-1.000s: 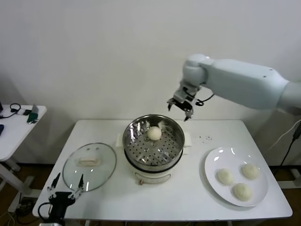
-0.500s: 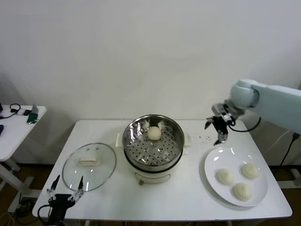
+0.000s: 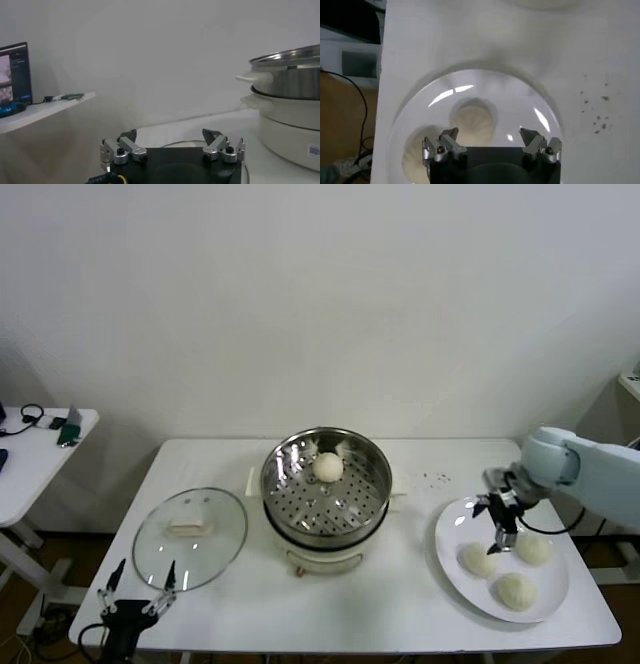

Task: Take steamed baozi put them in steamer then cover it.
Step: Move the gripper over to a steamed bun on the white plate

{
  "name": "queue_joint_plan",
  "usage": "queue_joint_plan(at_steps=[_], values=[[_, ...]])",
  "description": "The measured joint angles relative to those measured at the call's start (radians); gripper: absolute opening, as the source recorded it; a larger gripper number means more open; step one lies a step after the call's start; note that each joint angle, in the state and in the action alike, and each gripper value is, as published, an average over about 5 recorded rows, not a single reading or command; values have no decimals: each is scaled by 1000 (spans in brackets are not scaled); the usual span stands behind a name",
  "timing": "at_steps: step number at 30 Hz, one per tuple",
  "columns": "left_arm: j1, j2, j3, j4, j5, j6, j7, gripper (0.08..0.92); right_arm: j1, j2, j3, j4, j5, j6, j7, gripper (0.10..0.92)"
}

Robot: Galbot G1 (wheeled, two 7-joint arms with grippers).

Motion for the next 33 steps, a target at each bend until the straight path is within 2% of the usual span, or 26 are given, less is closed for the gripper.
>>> queue_joint_plan(at_steps=[21,33], values=[[-2,-2,-3,18,0,-1,-1,823,-192,17,130,-48,-61,-20,18,816],[1,-3,-1,19,2,-2,-1,823,-213,36,159,-73,-75,-17,16,698]])
